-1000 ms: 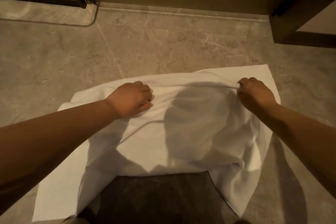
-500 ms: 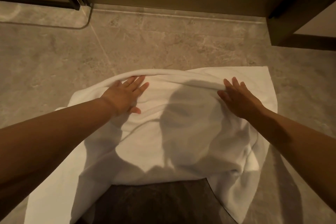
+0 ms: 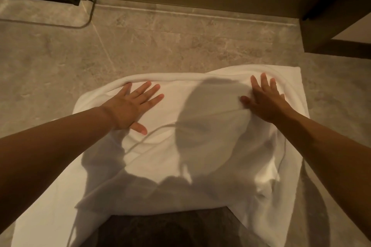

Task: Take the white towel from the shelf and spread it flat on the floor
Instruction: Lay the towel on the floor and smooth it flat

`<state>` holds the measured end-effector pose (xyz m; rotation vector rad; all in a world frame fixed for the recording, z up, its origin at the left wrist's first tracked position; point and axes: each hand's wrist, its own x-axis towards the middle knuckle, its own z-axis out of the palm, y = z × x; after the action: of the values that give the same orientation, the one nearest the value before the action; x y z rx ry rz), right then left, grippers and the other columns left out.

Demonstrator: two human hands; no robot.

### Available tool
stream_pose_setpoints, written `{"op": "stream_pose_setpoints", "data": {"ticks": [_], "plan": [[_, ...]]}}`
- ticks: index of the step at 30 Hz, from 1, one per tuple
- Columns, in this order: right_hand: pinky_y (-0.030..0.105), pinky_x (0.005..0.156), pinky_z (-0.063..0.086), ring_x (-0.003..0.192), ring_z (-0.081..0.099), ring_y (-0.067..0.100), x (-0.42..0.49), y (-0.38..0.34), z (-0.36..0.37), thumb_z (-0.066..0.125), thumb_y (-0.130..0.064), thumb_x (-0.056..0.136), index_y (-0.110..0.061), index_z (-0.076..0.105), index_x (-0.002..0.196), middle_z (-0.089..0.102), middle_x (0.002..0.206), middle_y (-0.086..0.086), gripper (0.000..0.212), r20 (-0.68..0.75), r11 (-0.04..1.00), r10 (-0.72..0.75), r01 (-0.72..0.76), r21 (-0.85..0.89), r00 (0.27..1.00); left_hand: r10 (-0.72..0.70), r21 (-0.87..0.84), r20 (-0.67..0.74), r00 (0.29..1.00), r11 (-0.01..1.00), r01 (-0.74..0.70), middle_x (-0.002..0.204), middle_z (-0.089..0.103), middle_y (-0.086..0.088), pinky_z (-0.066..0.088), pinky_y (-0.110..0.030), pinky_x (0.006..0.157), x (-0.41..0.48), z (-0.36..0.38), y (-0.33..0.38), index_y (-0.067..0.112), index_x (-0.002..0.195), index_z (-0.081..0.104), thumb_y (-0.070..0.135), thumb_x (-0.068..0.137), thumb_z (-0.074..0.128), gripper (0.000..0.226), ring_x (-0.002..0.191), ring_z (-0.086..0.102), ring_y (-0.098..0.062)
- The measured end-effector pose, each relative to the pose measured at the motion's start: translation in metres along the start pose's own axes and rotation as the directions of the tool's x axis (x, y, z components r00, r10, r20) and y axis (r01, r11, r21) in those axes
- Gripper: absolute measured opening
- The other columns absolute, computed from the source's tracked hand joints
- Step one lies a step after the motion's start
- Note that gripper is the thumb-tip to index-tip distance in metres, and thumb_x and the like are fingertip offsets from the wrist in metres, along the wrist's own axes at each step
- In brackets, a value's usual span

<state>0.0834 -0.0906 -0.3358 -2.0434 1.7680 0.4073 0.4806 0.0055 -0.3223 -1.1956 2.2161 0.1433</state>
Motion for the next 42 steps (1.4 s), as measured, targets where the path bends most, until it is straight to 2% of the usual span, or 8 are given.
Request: {"op": "stream_pose_setpoints", "data": {"ticks": [6,9,12,22,26,30,34,42], "plan": [[0.049,0.115,0.009,0.145,0.0,0.029,-0.069,-0.006,0.016,0.034,-0.051,0.095,-0.019,0.01,0.15,0.003,0.159,0.01,0.068,-0.383,0.97,0.058,0.039,0.241,0.922,-0.131,-0.386,-0.279,0.951,0.922,0.014,0.159,0.007,-0.002,0.009,-0.048,0.114,-0.004,-0.016,0.029,0.026,0.15,0.009,0.065,0.088,0.013,0.074,0.145,0.006,-0.023],[0.052,0.115,0.005,0.145,-0.004,0.029,-0.113,-0.007,0.04,0.037,-0.051,0.093,-0.015,0.007,0.15,0.0,0.159,0.012,0.074,-0.299,0.938,0.197,-0.091,0.335,0.934,-0.153,-0.464,-0.211,0.966,0.885,0.039,0.159,-0.009,0.001,0.003,-0.051,0.113,0.009,-0.022,0.062,0.03,0.149,-0.005,0.064,0.088,0.013,0.073,0.145,-0.007,-0.024],[0.053,0.116,0.001,0.144,-0.013,0.028,-0.135,0.002,0.059,0.03,-0.058,0.091,-0.019,-0.002,0.15,-0.009,0.159,0.008,0.079,-0.111,0.955,0.219,-0.19,0.226,0.969,-0.163,-0.412,-0.105,0.981,0.905,0.106,0.155,-0.023,-0.001,-0.001,-0.056,0.112,0.019,-0.018,0.082,0.031,0.145,-0.018,0.072,0.082,0.009,0.081,0.142,-0.02,-0.028],[0.059,0.111,-0.004,0.134,-0.036,0.022,-0.133,0.052,0.057,0.003,-0.082,0.071,-0.034,-0.038,0.133,-0.041,0.144,-0.004,0.088,0.079,0.99,0.108,-0.1,-0.095,0.991,-0.119,-0.2,-0.027,0.993,0.974,0.111,0.145,-0.039,-0.014,0.007,-0.063,0.108,0.012,-0.017,0.088,0.02,0.131,-0.044,0.087,0.055,-0.011,0.107,0.138,-0.024,-0.04],[0.055,0.114,-0.002,0.137,-0.032,0.023,-0.138,0.054,0.047,0.011,-0.079,0.079,-0.028,-0.03,0.14,-0.035,0.15,0.0,0.089,0.07,0.995,0.05,-0.044,-0.092,0.996,-0.113,-0.19,-0.025,0.993,0.976,0.107,0.143,-0.044,-0.012,0.004,-0.063,0.11,0.009,-0.011,0.086,0.019,0.133,-0.043,0.086,0.058,-0.007,0.107,0.135,-0.032,-0.037],[0.046,0.117,-0.001,0.142,-0.022,0.019,-0.168,0.044,0.052,0.021,-0.068,0.088,-0.023,-0.011,0.149,-0.02,0.157,0.001,0.082,-0.149,0.995,0.044,-0.029,0.098,0.988,0.034,-0.193,-0.291,0.956,0.977,-0.093,0.156,-0.003,-0.021,0.015,-0.065,0.107,0.003,-0.024,0.095,0.009,0.149,-0.001,0.081,0.073,0.019,0.107,0.142,-0.002,-0.041],[0.042,0.117,-0.005,0.142,-0.024,0.018,-0.195,0.034,0.075,0.028,-0.07,0.087,-0.026,-0.013,0.149,-0.022,0.155,-0.001,0.086,-0.135,0.987,0.09,-0.07,0.146,0.987,0.238,-0.17,-0.449,0.861,0.924,-0.344,0.154,0.017,-0.016,0.016,-0.066,0.107,0.0,-0.025,0.136,0.012,0.147,0.024,0.068,0.083,0.032,0.085,0.141,0.013,-0.039],[0.039,0.117,-0.006,0.14,-0.025,0.015,-0.222,0.045,0.107,0.016,-0.077,0.084,-0.026,-0.015,0.147,-0.026,0.153,-0.005,0.087,-0.056,0.948,0.226,-0.207,0.243,0.972,0.228,-0.044,-0.265,0.937,0.968,-0.248,0.149,-0.032,-0.005,-0.01,-0.06,0.109,0.014,-0.002,0.14,0.024,0.139,-0.034,0.087,0.067,0.005,0.104,0.137,-0.029,-0.033]]}}
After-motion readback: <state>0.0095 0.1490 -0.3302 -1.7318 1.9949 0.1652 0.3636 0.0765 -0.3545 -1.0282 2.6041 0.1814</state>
